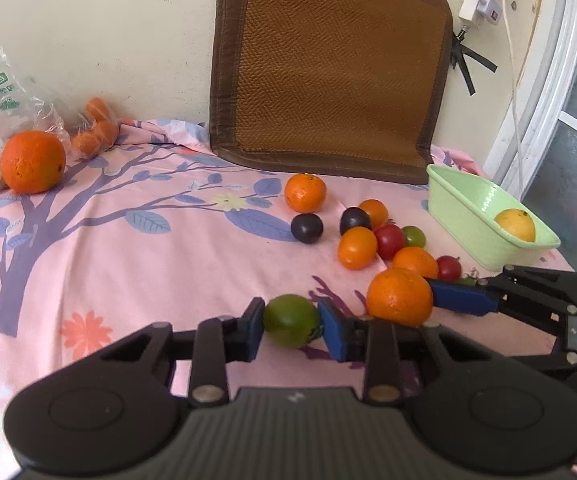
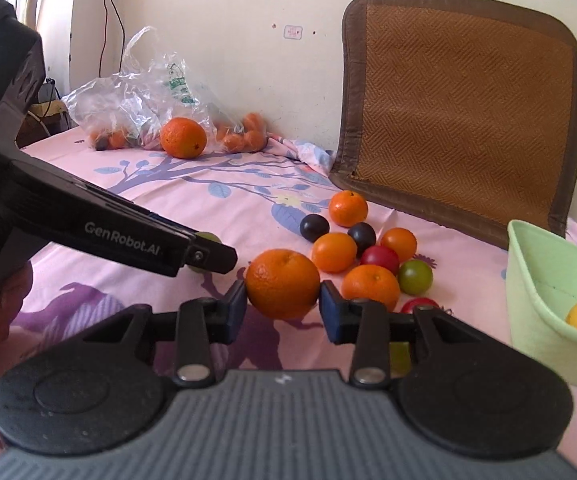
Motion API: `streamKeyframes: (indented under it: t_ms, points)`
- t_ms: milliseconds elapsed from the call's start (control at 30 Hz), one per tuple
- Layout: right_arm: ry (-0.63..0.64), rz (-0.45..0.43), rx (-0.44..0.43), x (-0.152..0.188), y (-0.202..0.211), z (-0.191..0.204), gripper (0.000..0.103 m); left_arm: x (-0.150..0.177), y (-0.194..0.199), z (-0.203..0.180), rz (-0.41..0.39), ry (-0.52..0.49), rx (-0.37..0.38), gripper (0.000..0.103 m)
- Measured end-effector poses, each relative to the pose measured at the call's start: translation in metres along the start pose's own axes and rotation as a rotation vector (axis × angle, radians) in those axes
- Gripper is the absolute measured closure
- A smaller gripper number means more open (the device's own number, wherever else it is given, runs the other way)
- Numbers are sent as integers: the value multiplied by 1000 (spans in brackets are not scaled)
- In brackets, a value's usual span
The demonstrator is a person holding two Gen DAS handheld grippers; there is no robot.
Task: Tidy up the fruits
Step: 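Grasp the green lime with the left gripper while the right gripper grasps an orange, then carry the lime and orange into the green basket with both grippers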
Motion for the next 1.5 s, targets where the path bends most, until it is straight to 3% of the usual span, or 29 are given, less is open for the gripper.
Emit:
streamKeyframes:
  t_ms: [367, 600, 633, 700, 733, 800, 867, 1100, 1167, 1233, 1367, 1500]
  points:
    - [-44, -16, 142, 33, 68, -27, 61, 24, 33, -59, 12, -4, 170, 73]
    - [-49, 18, 145, 45, 68, -31, 60, 36, 25, -70, 49, -44, 145, 72]
    - [-46, 21, 144, 45, 67, -30, 59, 36, 26, -70, 47, -47, 140, 71]
    - [-46, 17, 139, 46, 69, -30, 57, 35, 29, -71, 35, -61, 115, 50]
    - [-49, 15, 134, 46, 71, -31, 56, 35, 32, -72, 24, -72, 101, 46]
    - [-55, 8, 128, 47, 73, -32, 49, 34, 38, -73, 10, -89, 92, 43]
    - [-56, 5, 123, 46, 74, -32, 49, 35, 40, -75, 13, -98, 83, 43]
    - [-52, 5, 102, 46, 75, -32, 49, 46, 41, -91, 48, -167, 84, 47]
    - [-59, 7, 94, 46, 74, -33, 49, 49, 37, -96, 60, -193, 75, 60]
    - [-47, 4, 103, 46, 73, -34, 61, 49, 34, -98, 53, -219, 56, 73]
    - [-59, -31, 105, 43, 77, -42, 61, 35, 26, -99, 64, -169, 95, 74]
    - [-79, -127, 183, 29, 84, -67, 61, -1, 13, -118, 19, -170, 159, 74]
Point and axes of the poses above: each gripper's, at about its wrist camera, not at the fingertips, and y roughly against the way its jaws point, z to its left, x to its underside, the point moved 2 cm from there along -y, roughly the way its jaws point, and after that the axes turned 10 degrees about -z, right-handed, at the moved point
